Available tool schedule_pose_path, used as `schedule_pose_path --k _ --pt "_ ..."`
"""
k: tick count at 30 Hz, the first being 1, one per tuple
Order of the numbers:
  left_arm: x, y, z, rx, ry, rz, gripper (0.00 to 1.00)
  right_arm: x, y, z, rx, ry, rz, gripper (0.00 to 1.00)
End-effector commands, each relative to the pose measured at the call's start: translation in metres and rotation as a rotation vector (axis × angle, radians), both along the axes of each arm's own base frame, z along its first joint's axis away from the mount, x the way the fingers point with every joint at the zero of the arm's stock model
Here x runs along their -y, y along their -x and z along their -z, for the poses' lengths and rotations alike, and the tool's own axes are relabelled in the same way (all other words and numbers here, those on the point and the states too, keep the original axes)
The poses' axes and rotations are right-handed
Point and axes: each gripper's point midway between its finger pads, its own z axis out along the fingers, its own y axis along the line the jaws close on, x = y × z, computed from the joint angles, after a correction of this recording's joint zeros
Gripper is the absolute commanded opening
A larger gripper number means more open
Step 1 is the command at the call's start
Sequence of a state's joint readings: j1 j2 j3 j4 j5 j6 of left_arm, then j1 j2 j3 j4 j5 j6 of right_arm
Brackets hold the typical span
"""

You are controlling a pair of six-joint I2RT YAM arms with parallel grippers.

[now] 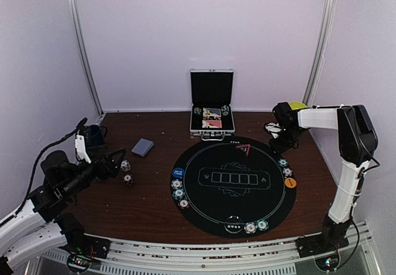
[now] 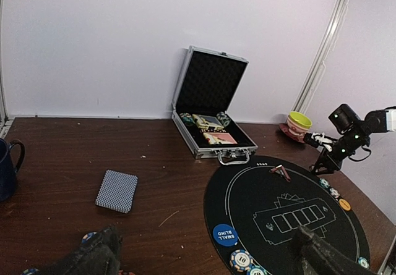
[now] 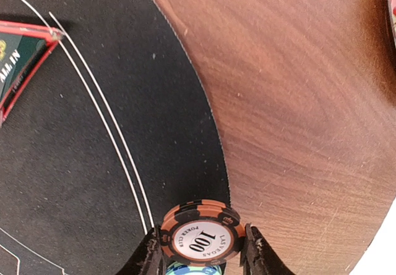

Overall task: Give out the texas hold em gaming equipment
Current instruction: Place the poker chips pile in the big blind area.

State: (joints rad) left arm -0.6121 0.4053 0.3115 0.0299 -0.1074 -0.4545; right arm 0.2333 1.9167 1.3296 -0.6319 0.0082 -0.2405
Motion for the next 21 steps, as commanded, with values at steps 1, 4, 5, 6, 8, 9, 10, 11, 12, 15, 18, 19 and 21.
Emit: schedule_pose_path --k 1,4,5,6,8,9,10,11,12,15,18,19,21 --pt "0.002 -0.001 -0.01 0.044 0.014 0.013 0.98 0.007 0.005 0.008 -0.024 0.014 -0.001 0.25" --pt "0.003 0.0 -0.01 0.044 0.015 0.016 0.98 0.009 0.007 0.012 -0.035 0.017 0.002 0.25" --pt "0.002 0.0 -0.01 0.045 0.015 0.015 0.98 0.01 0.007 0.013 -0.038 0.018 0.003 0.25" --pt "0.002 0.0 -0.011 0.046 0.016 0.016 0.98 0.011 0.008 0.014 -0.04 0.019 0.003 0.25" --pt "0.003 0.0 -0.011 0.046 0.016 0.017 0.98 0.011 0.007 0.014 -0.041 0.019 0.004 0.25" --pt "0.003 0.0 -0.011 0.046 0.016 0.018 0.98 0.01 0.008 0.016 -0.048 0.017 0.001 0.25" --pt "0.003 0.0 -0.011 0.046 0.017 0.019 0.98 0.01 0.009 0.018 -0.052 0.015 -0.001 0.25" --pt "0.003 0.0 -0.01 0.045 0.015 0.019 0.98 0.01 0.009 0.019 -0.056 0.016 -0.001 0.25" --pt "0.003 0.0 -0.01 0.045 0.015 0.019 0.98 0.01 0.01 0.019 -0.058 0.016 -0.001 0.25" --pt "0.004 -0.001 -0.009 0.041 0.013 0.019 0.98 0.01 0.011 0.022 -0.065 0.019 -0.004 0.27" --pt "0.004 -0.001 -0.008 0.038 0.013 0.019 0.98 0.011 0.011 0.025 -0.074 0.022 -0.003 0.28" --pt "0.004 -0.002 -0.008 0.038 0.013 0.018 0.98 0.011 0.012 0.026 -0.075 0.022 -0.003 0.28" --pt "0.004 -0.002 -0.006 0.034 0.01 0.017 0.98 0.011 0.011 0.026 -0.074 0.023 -0.003 0.3"
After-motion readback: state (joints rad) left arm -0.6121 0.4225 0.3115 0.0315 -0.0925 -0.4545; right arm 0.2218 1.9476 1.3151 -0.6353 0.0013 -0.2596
